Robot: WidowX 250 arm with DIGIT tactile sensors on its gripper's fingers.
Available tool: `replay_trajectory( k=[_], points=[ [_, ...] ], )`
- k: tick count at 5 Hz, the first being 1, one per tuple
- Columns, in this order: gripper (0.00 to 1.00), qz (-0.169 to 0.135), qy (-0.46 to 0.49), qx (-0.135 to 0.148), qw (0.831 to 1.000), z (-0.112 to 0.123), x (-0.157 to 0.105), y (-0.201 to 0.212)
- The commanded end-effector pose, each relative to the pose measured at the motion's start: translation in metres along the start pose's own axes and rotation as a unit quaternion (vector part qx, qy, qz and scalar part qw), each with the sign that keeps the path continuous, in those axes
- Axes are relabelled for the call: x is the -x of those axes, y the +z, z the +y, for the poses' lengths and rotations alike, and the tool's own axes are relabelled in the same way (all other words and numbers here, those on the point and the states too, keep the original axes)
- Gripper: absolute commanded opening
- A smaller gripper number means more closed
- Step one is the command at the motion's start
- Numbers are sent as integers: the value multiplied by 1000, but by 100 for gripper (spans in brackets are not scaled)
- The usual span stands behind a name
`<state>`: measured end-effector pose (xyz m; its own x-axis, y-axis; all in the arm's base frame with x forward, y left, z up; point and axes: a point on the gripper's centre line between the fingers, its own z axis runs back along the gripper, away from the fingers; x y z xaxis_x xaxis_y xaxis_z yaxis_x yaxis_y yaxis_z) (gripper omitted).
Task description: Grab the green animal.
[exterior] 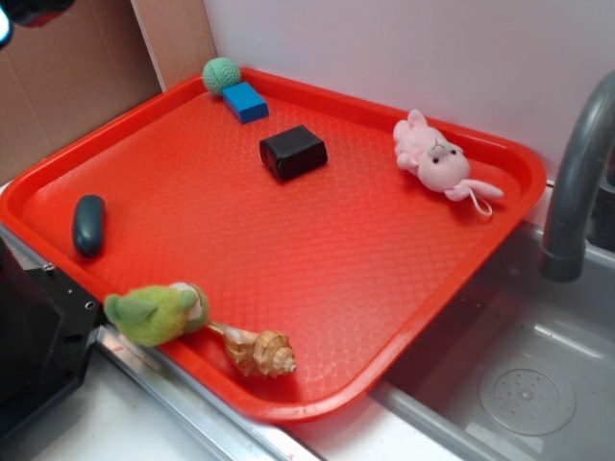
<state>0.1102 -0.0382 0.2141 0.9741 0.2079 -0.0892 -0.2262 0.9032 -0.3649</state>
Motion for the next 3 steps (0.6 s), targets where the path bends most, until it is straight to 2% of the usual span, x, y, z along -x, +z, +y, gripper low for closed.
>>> replay_trajectory(
  k=[1, 2, 3],
  points=[
    [100, 44, -20, -34, 998, -7, -3, -39],
    [100, 73, -42, -94, 992, -4, -1, -69],
    [100, 100, -82, -131, 983, -1, -2, -100]
  ],
)
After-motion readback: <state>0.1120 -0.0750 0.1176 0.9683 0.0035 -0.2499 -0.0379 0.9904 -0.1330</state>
